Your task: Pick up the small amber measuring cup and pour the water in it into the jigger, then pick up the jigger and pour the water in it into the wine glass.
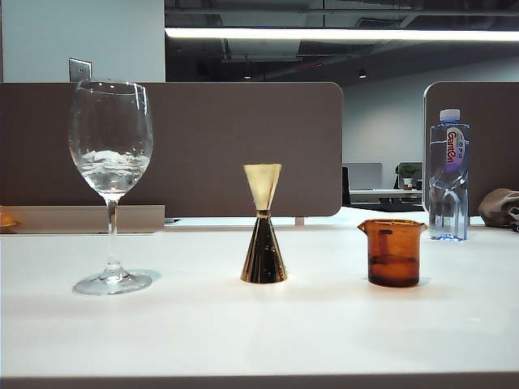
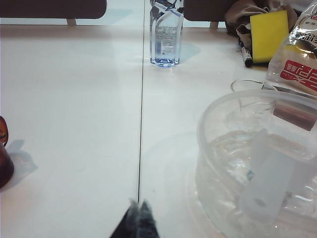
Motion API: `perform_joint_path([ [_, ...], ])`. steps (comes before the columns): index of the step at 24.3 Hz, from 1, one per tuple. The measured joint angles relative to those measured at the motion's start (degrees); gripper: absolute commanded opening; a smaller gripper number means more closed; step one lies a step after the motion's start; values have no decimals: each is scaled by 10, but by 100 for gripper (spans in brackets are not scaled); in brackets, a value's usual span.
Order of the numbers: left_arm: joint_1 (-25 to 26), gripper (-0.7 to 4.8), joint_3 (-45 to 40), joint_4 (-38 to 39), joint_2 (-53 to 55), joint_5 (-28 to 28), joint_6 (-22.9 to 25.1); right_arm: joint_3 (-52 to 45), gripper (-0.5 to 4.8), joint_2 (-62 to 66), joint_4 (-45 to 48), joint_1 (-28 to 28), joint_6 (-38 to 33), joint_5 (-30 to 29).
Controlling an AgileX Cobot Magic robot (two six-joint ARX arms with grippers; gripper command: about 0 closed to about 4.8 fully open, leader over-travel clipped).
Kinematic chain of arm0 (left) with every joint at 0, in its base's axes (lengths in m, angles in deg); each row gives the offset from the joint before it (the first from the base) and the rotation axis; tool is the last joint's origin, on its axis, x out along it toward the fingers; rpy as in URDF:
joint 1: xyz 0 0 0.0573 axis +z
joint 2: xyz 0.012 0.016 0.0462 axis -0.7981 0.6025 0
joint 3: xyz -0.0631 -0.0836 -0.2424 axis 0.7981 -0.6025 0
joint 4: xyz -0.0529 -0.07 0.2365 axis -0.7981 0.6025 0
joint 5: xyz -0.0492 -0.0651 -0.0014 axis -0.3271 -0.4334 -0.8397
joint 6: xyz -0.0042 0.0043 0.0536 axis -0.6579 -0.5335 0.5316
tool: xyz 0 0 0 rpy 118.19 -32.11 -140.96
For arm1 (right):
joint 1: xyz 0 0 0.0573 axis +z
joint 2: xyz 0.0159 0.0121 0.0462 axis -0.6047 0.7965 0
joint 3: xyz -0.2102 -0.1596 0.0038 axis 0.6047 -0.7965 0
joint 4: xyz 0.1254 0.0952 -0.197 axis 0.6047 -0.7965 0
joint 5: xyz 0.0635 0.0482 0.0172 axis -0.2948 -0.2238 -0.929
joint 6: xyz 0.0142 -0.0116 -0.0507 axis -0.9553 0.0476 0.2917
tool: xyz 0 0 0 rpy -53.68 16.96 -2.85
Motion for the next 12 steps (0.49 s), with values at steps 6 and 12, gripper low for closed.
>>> perform_joint_path([
  [6,0,-2,0,0,0,-24,0,0,-1,0,0,0,0,0],
  [12,0,-2,0,0,0,-24,0,0,-1,0,0,0,0,0],
])
